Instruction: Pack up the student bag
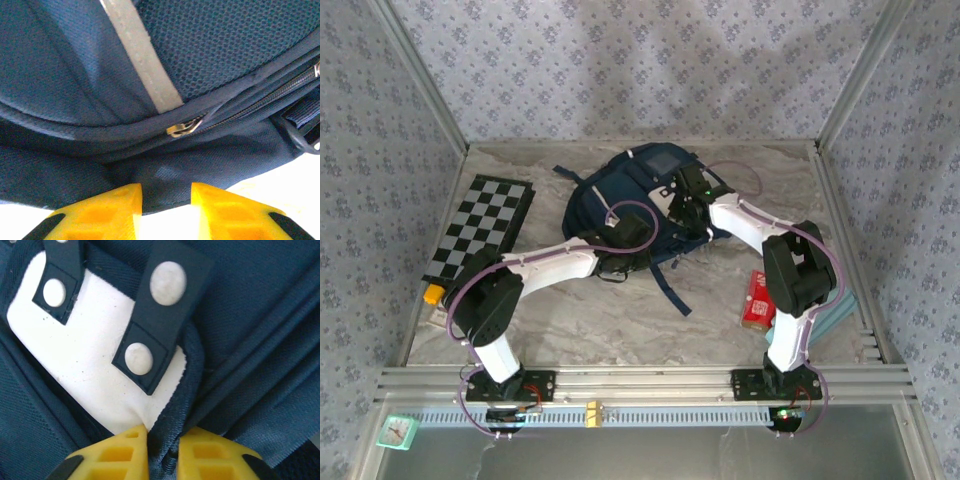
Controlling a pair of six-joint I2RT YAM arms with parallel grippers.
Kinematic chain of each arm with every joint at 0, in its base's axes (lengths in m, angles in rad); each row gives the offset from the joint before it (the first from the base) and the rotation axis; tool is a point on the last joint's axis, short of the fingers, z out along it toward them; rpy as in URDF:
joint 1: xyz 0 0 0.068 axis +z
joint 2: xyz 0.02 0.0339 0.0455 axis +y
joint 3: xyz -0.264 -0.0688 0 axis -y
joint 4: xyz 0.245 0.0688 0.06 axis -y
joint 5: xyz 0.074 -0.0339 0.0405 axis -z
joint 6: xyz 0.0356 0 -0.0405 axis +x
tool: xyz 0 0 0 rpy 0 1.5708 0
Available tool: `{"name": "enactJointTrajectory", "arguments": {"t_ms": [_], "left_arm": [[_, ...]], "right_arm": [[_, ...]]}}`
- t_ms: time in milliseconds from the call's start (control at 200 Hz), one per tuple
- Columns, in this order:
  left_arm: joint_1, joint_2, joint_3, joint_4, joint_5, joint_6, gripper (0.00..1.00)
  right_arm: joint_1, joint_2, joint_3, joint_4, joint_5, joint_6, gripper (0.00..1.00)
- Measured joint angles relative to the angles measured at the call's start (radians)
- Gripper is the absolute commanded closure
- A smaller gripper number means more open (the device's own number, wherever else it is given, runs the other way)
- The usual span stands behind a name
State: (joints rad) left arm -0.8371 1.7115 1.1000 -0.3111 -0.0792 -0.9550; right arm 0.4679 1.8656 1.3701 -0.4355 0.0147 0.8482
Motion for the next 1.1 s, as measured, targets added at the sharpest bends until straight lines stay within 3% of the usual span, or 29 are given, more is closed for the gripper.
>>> {"name": "enactJointTrajectory", "arguments": {"t_ms": [290,650,875,1099], "left_arm": [[0.006,0.000,-0.004,-0.001,0.003,0.002,0.68],[-0.014,0.000,0.050,-0.011,0.010,-0.007,0.67],[-0.090,0.015,0.145,-0.003,-0.028,0.003,0.63],[-0.162,0.049,0.169,-0.008,-0.119,0.008,0.50]], "right_arm": [[-0.012,-0.028,-0.055,0.097,-0.028,0.014,1.00],[-0.019,-0.211,-0.248,0.257,-0.117,0.159,1.00],[-0.018,-0.295,-0.325,0.308,-0.150,0.273,1.00],[-0.004,-0.341,-0.387,0.370,-0.153,0.383,1.00]]}}
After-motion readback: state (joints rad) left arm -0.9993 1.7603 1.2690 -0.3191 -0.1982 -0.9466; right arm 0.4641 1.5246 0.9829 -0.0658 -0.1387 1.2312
